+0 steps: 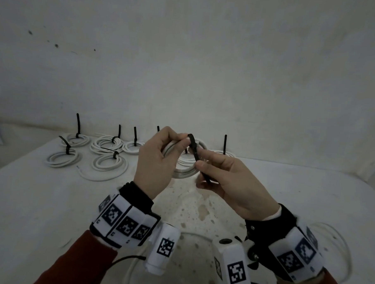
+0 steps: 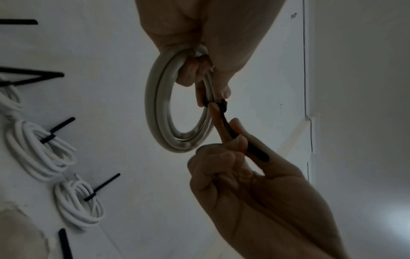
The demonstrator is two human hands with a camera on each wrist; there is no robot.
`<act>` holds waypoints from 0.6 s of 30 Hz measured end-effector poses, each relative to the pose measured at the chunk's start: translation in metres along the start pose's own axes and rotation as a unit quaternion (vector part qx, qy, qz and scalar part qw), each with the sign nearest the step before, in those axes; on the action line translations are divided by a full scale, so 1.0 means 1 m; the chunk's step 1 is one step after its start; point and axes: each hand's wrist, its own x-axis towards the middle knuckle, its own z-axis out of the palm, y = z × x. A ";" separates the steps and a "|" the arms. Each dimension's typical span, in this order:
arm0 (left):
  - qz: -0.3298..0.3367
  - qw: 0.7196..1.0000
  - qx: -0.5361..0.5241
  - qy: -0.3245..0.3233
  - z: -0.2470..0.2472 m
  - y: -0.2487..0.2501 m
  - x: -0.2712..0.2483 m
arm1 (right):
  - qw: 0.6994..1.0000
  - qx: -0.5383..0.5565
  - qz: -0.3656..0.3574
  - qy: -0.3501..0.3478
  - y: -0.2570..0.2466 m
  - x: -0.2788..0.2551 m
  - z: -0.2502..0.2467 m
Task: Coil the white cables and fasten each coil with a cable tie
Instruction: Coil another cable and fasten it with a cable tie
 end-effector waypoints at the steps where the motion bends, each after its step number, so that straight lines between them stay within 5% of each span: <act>1: 0.012 1.000 0.012 -0.005 0.000 0.001 -0.001 | 1.000 -0.003 0.003 -0.009 -0.001 0.000 0.001; 18: 0.140 0.983 0.063 -0.103 0.004 -0.005 -0.006 | 0.993 0.108 0.006 0.046 0.004 0.004 0.008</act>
